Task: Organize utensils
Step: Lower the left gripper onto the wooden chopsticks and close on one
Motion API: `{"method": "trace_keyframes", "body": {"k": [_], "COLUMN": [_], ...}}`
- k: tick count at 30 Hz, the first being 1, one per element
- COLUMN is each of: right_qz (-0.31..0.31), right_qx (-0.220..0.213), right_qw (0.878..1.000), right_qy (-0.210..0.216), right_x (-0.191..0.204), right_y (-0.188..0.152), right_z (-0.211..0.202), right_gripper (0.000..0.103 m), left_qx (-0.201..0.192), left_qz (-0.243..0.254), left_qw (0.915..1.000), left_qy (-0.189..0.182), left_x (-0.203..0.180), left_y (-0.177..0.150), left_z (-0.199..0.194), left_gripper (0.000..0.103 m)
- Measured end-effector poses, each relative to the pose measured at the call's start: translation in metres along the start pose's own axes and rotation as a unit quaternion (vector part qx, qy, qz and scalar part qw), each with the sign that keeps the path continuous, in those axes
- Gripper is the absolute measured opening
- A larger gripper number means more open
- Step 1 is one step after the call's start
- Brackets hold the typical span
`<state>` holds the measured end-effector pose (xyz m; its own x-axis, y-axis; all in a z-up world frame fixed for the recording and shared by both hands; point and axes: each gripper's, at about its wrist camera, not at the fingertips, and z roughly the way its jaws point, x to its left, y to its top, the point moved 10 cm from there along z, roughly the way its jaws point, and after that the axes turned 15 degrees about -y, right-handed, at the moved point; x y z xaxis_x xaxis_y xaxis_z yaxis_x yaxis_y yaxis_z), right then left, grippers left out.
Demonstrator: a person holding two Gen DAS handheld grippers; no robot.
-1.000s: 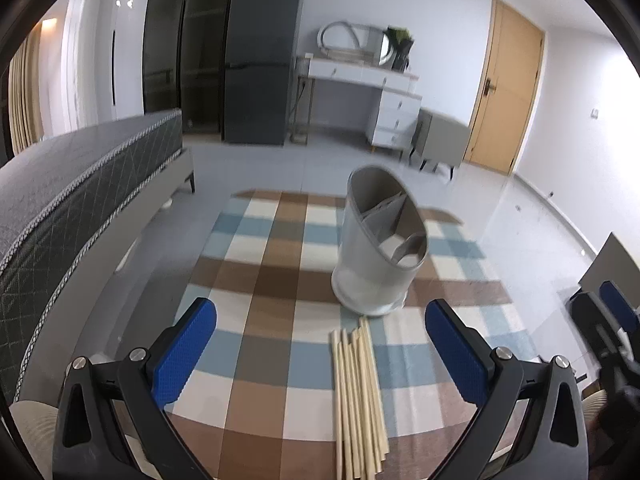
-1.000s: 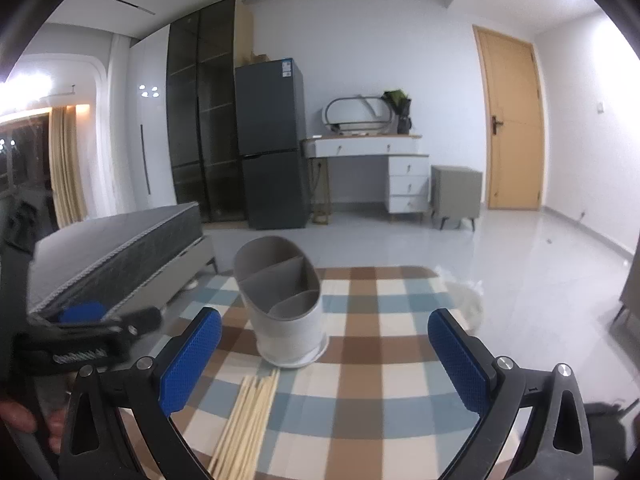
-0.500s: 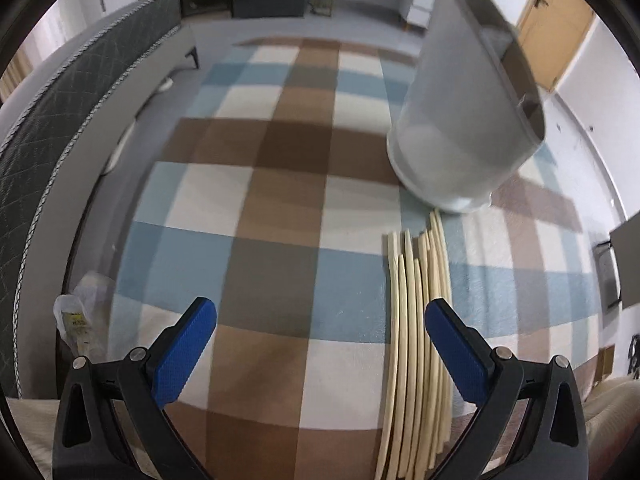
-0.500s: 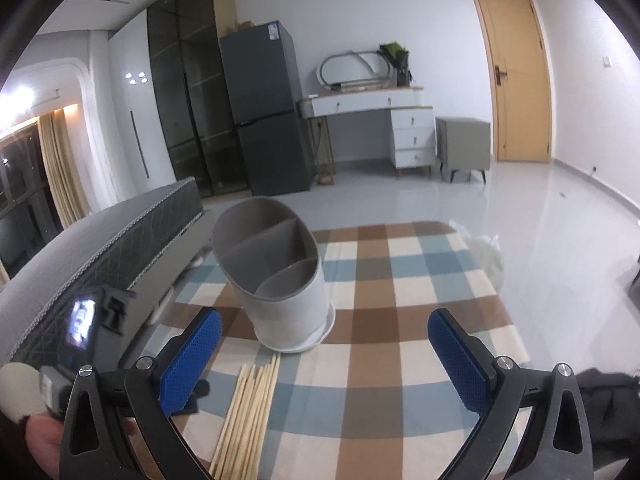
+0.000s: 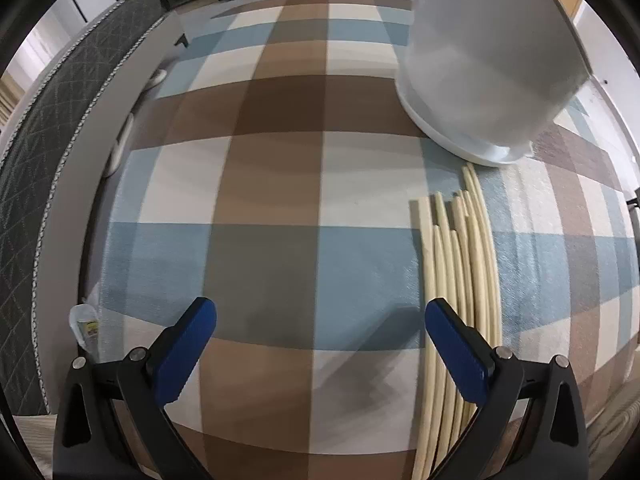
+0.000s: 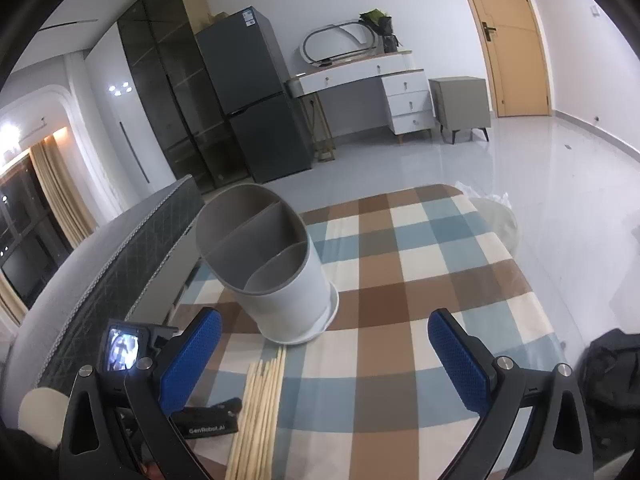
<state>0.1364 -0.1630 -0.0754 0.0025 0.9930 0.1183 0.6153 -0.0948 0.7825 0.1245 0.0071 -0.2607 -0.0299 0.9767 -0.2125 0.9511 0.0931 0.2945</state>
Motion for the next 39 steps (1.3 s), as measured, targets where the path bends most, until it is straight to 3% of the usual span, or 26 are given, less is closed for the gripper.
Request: {"method": "trace_keyframes", "body": {"k": [6,13,16,18,20,28,29,32,36,38,39], "right_qz": [0.006,0.010,0.004,0.001,0.001,0.011,0.012,0.012,0.014,0.013,0.012], "right_qx": [0.003,0.002,-0.001,-0.005,-0.007,-0.004,-0.005,-0.006,-0.003,0.003,0.006], "right_qw": [1.000,1.000,1.000,1.000,1.000,1.000,1.000,1.000,1.000,1.000,1.000], "right_qy": [0.006,0.002,0.002,0.001,0.005,0.013,0.015,0.017,0.018,0.016,0.015], "right_x": [0.000,-0.004,-0.002,-0.001,0.000,-0.003,-0.003,-0.003,-0.004,-0.005,-0.005], "right_y": [0.002,0.003,0.004,0.005,0.006,0.007,0.008,0.009,0.009,0.007,0.006], "right_z": [-0.001,-0.001,-0.001,-0.003,-0.004,-0.005,-0.005,-0.007,-0.006,-0.004,-0.002], "right_gripper": [0.103,0.103,0.103,0.103,0.103,0.103,0.103,0.103,0.103,0.103,0.103], "left_qx": [0.009,-0.041,-0.041,-0.032,-0.007,0.008,0.016,0.023,0.021,0.019,0.019], "left_qz": [-0.023,-0.016,-0.014,-0.015,-0.007,0.004,0.009,0.024,0.022,0.016,0.011], "left_qw": [0.9996,0.9977,0.9982,0.9984,0.9985,0.9974,0.9975,0.9987,0.9987,0.9988,0.9987], "left_qy": [-0.014,-0.051,-0.041,-0.043,-0.053,-0.071,-0.068,-0.039,-0.040,-0.043,-0.045], "left_x": [0.001,-0.019,-0.017,-0.017,-0.018,-0.025,-0.026,-0.025,-0.023,-0.021,-0.019], "left_y": [0.003,0.025,0.029,0.030,0.032,0.051,0.052,0.053,0.048,0.046,0.045], "left_z": [0.002,-0.013,-0.009,-0.003,0.006,0.013,0.016,0.019,0.016,0.015,0.014], "left_gripper": [0.101,0.101,0.100,0.092,0.068,0.065,0.053,0.041,0.027,0.010,0.008]}}
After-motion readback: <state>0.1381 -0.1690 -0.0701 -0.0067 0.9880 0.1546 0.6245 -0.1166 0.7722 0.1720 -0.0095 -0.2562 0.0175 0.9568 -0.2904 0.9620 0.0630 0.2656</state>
